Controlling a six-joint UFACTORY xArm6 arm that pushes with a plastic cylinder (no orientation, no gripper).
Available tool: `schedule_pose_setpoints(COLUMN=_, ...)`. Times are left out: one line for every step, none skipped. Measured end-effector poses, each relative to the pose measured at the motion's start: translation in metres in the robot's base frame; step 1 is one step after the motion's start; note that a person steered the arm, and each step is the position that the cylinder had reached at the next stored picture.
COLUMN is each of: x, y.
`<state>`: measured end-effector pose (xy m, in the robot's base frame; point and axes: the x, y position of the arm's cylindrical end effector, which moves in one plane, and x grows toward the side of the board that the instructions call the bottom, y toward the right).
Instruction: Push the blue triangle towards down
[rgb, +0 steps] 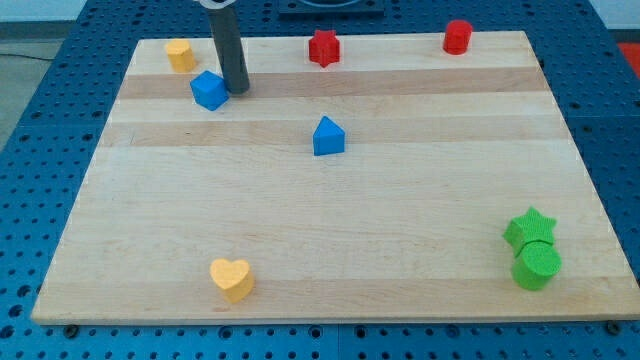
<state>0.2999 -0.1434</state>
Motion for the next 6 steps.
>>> schedule_pose_setpoints(x=0.009, y=-0.066)
schedule_pose_setpoints(x=0.036, y=-0.082)
schedule_pose_setpoints(x=0.062, y=-0.061)
schedule_pose_setpoints(x=0.073, y=0.032)
schedule_pose_setpoints(x=0.076, y=0.146)
schedule_pose_setpoints(x=0.105, y=0.141)
